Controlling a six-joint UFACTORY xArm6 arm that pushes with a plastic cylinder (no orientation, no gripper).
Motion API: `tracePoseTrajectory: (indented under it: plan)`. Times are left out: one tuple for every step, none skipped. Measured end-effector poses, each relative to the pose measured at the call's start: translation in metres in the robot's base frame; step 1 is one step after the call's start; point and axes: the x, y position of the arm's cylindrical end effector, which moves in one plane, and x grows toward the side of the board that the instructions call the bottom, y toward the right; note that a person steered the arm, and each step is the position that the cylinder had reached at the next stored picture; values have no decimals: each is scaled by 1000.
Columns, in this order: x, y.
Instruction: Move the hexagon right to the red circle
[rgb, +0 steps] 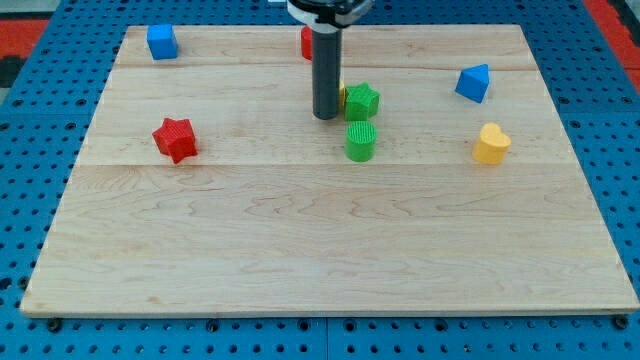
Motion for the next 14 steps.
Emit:
tracePoseTrajectory:
  plan:
    - [-21,15]
    - [-53,40]
    - [-61,-16]
    - [-71,22]
    - [-109,77]
    - [-124,72]
    - [-133,72]
    - [-142,72]
    - [-161,80]
    - [-143,109]
    - [-139,114]
    - [-106,107]
    - [-102,139]
    - [-103,158]
